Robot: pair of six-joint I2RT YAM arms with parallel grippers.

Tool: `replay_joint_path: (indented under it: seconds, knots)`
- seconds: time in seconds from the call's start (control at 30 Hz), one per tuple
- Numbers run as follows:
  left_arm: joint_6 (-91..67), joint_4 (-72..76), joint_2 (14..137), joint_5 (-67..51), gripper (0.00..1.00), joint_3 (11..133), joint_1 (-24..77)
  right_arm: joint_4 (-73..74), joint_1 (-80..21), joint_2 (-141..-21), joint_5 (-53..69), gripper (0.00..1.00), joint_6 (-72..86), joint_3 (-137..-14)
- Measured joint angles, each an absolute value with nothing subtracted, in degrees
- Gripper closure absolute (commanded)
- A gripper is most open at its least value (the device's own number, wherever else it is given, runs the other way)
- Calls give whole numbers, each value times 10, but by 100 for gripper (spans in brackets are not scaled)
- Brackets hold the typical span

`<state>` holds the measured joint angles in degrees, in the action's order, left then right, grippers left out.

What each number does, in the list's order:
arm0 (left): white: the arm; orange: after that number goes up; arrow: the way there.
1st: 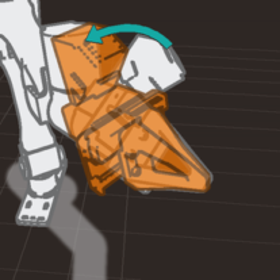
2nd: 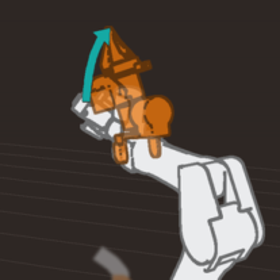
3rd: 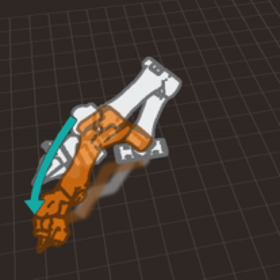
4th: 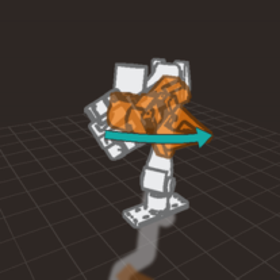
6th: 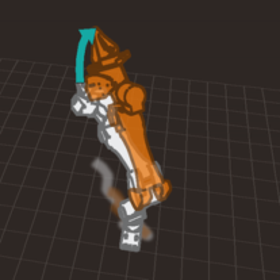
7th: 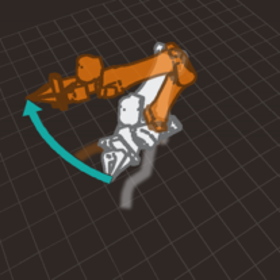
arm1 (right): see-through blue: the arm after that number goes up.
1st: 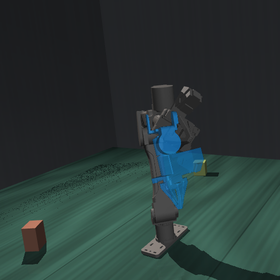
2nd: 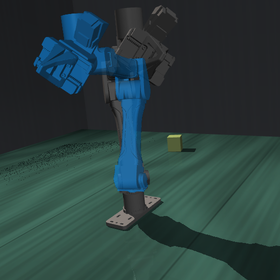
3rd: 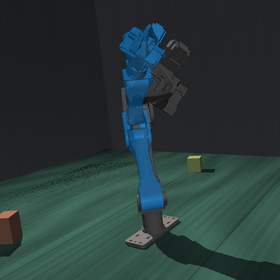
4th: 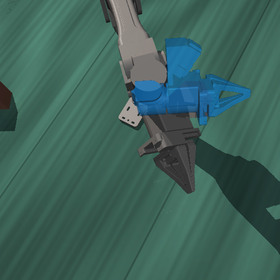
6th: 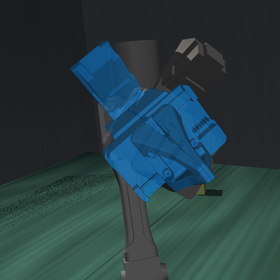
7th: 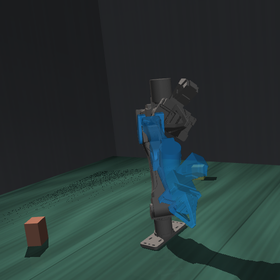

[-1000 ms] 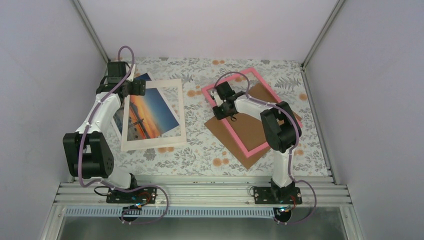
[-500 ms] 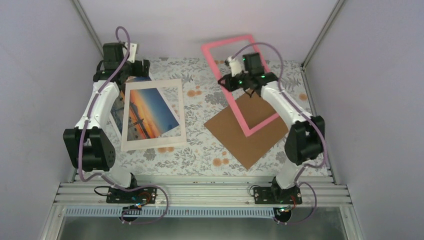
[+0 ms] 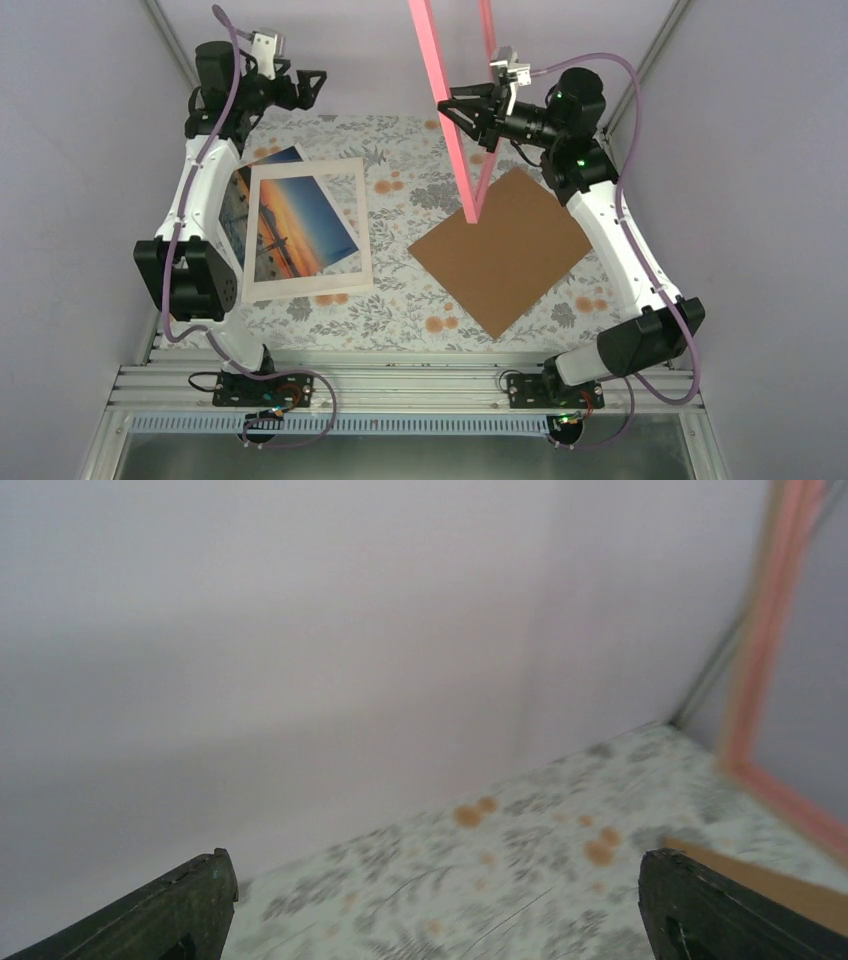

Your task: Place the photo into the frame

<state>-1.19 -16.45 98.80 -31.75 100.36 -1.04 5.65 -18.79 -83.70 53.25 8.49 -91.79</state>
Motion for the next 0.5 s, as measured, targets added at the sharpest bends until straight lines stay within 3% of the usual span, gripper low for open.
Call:
replay_joint_path:
  seconds: [0.5]
  knots:
    - [-99,-56,1047,-485,0,1100,87,-343,-235,-872,714,97,416,-923]
